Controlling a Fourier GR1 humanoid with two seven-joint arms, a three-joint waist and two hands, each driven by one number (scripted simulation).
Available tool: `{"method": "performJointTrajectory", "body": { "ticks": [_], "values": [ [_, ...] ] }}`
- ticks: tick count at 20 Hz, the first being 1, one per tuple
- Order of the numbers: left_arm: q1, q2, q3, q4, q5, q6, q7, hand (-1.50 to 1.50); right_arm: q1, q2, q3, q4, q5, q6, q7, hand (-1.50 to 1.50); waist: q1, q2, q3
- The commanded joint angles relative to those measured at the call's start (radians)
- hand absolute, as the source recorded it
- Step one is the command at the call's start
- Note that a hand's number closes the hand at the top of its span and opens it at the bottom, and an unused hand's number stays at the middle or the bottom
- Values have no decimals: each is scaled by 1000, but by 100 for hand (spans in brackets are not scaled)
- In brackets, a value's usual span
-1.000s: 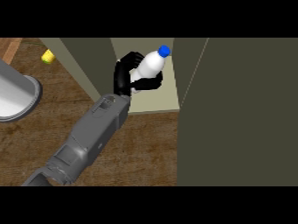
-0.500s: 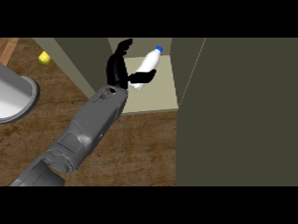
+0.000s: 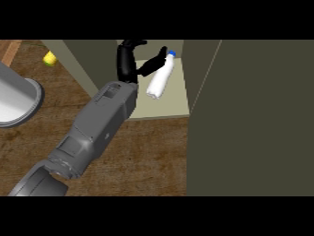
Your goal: Pick up the bottled water, place it into the cabinet and close the cabinet
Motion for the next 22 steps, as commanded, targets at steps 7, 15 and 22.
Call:
{"method": "performJointTrajectory", "body": {
  "ticks": [7,15,22],
  "values": [
    [33,-11,15,-60,102,-240,-101,150,38,-1,47,-109,1,5,61,-150,0,-15,2],
    [229,-11,-158,-310,230,-375,-35,150,13,5,57,-108,39,-25,81,-150,36,-30,2],
    [495,-11,-379,-616,327,-425,-12,-150,37,1,111,-133,58,-56,87,-150,55,-41,1]
  ]
}}
